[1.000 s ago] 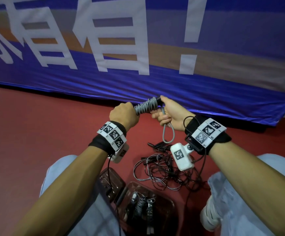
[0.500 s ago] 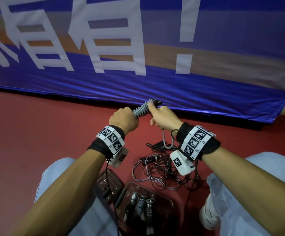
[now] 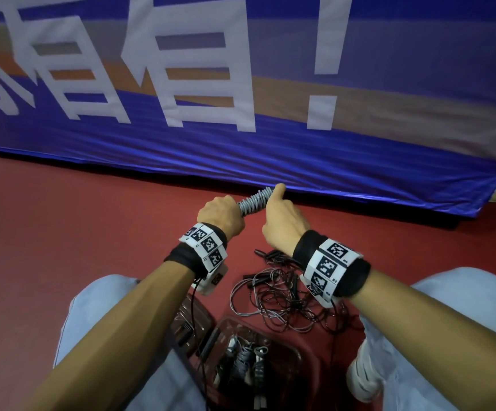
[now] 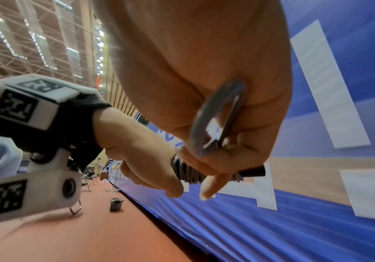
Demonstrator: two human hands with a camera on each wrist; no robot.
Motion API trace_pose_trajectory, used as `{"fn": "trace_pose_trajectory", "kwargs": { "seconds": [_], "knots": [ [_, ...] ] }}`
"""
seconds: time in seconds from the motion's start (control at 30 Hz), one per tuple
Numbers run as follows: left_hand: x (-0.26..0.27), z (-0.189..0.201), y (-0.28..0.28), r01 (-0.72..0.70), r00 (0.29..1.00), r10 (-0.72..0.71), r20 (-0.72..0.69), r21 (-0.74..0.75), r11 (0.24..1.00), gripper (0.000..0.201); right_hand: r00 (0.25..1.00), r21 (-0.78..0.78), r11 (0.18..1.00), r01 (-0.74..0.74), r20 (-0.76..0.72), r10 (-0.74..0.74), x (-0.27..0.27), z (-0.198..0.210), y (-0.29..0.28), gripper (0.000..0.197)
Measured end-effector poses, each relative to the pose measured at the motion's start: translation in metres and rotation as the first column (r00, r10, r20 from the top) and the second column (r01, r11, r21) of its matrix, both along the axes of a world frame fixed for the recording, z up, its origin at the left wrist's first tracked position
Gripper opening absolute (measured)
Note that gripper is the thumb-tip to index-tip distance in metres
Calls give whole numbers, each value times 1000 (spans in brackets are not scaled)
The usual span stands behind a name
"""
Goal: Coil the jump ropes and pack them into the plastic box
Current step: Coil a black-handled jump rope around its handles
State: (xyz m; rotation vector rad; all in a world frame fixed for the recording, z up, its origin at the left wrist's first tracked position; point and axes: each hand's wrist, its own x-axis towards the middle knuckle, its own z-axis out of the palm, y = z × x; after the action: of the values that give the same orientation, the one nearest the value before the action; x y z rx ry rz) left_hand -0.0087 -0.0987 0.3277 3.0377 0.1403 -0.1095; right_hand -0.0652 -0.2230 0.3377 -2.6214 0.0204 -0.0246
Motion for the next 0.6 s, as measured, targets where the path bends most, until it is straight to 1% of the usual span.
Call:
{"fn": "trace_pose_trajectory", "kwargs": {
  "seconds": [0.07,0.13,0.17,0.23,0.27,0.3,0.43,0.47,0.5,0.6],
  "knots": [
    [1,1,0,-5,1000,6,20,-26,1000,25,994,-60,998,-22,107,28,-3,1,-2,60],
    [1,3,0,4,999,-2,50,-44,999,24,982,-94,993,-67,171,82,-5,1,-1,47],
    [0,3,0,8,998,-5,61,-42,999,23,978,-88,991,-99,174,113,-5,0,-1,37],
    [-1,3,0,12,998,-10,61,-28,1000,20,979,-10,989,-150,135,150,-3,-2,-2,14],
    [-3,3,0,13,999,-12,52,-22,1000,20,980,33,985,-169,107,165,-2,-2,-4,7],
    [-3,2,0,16,999,-15,45,-22,1000,20,979,66,979,-192,85,186,-1,-1,-4,8],
    [-5,2,1,61,997,-58,49,-57,997,13,955,122,947,-296,25,295,-1,8,-6,39],
    [-6,2,0,72,997,-69,47,-65,995,15,943,110,937,-332,-3,334,1,10,-8,42],
    [-8,2,0,82,996,-79,47,-68,994,17,923,80,921,-380,-37,384,2,11,-10,39],
    [-13,3,0,109,993,-106,48,-77,991,19,854,-50,855,-517,-99,510,6,10,-16,17]
  ]
}}
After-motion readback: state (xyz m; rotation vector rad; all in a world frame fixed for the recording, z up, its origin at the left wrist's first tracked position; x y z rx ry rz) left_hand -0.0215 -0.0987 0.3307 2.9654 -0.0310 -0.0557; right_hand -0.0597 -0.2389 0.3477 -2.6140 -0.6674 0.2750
